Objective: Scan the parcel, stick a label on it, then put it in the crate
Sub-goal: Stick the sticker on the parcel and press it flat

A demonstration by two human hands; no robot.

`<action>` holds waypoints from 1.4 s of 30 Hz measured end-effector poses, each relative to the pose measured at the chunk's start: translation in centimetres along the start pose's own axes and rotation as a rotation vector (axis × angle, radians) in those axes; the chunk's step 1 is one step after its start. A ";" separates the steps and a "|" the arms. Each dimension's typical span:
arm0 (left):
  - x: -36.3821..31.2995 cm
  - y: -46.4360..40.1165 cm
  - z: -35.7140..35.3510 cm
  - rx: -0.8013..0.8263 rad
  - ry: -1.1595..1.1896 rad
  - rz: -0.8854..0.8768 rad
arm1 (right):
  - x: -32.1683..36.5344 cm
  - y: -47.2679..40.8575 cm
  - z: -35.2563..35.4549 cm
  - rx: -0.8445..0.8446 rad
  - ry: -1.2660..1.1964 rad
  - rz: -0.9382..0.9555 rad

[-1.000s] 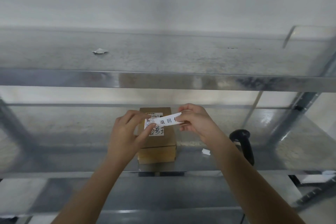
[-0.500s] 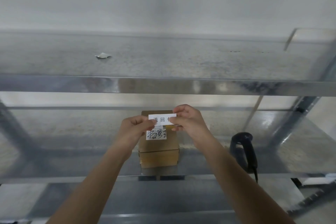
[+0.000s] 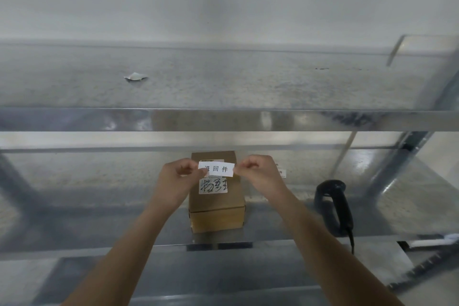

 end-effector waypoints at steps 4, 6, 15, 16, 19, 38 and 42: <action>0.7 -0.1 -0.1 0.002 -0.104 -0.010 | -0.6 -0.5 -0.3 0.024 0.052 0.017; 0.6 -0.2 -0.2 -0.008 -0.058 0.015 | -1.0 -0.8 -0.5 0.017 0.046 0.000; 1.1 -0.7 -0.9 0.021 0.013 0.064 | -1.6 -1.2 -1.3 0.117 0.064 -0.019; 1.3 -1.0 -0.9 0.023 0.017 0.070 | -1.8 -1.4 -1.3 0.118 0.068 -0.021; 1.6 -1.8 -1.1 0.054 -0.008 0.079 | -2.4 -2.3 -1.6 0.084 0.073 -0.041; 6.6 1.4 -3.2 0.274 -0.387 0.069 | -7.0 0.5 -2.6 0.116 0.331 -0.130; 6.6 3.4 -3.2 0.282 -0.373 0.056 | -7.7 2.6 -2.4 0.053 0.304 -0.152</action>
Point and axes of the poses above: each hand's wrist, its own y-axis away from the middle knuckle, its own z-axis out of the back of the hand, x = y × z, the point moved 3 cm from there along -y, towards the middle knuckle, and after that the axes turned 6 degrees about -y, right-handed, at the moved point
